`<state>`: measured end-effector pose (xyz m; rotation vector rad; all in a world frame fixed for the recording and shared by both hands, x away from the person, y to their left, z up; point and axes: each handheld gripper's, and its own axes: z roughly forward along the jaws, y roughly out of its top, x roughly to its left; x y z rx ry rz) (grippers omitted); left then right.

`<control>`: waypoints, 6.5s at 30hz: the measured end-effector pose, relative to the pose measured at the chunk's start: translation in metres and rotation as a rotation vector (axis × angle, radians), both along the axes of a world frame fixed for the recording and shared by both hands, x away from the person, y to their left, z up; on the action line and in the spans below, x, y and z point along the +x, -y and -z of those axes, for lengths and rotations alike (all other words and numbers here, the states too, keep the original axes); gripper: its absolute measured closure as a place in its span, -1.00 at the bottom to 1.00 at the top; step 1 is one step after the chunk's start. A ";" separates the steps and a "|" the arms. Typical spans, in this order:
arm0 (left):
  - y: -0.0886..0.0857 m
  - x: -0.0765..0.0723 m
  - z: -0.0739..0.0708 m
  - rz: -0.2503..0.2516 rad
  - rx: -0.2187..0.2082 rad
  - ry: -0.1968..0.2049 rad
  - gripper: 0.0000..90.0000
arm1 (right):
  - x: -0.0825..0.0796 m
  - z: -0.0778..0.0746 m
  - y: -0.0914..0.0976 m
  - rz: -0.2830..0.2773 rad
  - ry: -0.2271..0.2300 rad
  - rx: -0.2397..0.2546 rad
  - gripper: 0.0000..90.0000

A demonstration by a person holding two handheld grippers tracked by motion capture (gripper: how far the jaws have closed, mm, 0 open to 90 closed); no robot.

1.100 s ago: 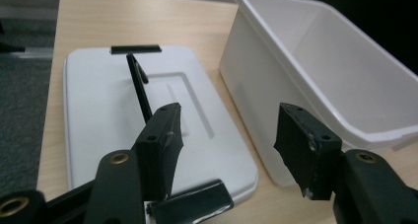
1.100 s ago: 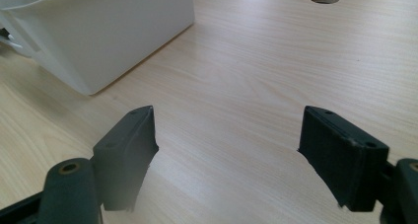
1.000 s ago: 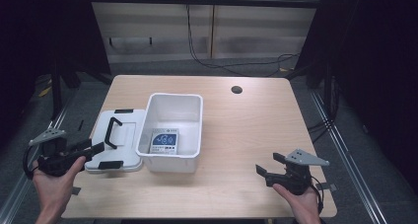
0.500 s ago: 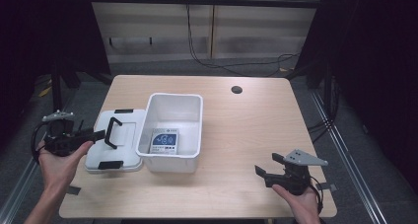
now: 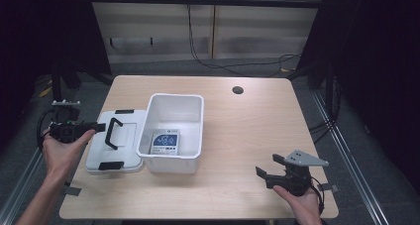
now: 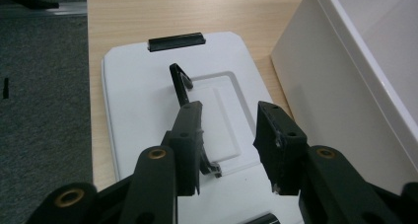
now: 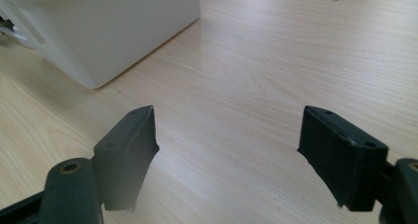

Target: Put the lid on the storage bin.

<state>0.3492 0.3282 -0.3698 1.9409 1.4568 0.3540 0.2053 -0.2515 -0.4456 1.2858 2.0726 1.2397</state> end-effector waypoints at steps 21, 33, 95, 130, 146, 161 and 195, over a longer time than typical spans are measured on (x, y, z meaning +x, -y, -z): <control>0.008 0.040 0.020 -0.011 0.075 -0.195 0.57 | 0.000 0.001 -0.002 -0.011 -0.014 -0.022 -0.52; 0.015 0.063 0.028 -0.015 0.134 -0.333 0.45 | 0.001 0.002 -0.003 -0.022 -0.023 -0.026 -0.54; 0.026 0.082 0.006 -0.131 0.153 -0.516 0.88 | 0.002 0.005 -0.006 -0.038 -0.046 -0.056 -0.55; 0.026 0.068 -0.071 -0.073 0.162 -0.471 0.89 | 0.002 0.005 -0.005 -0.030 -0.051 -0.056 -0.56; 0.049 0.064 -0.110 -0.041 0.155 -0.439 0.88 | 0.002 0.005 -0.005 -0.022 -0.055 -0.050 -0.57; 0.099 0.061 -0.126 0.048 0.161 -0.409 0.89 | 0.002 0.005 -0.004 -0.021 -0.059 -0.047 -0.57; 0.200 0.065 -0.099 -0.059 0.082 -0.496 0.89 | 0.002 0.006 -0.004 -0.027 -0.059 -0.048 -0.57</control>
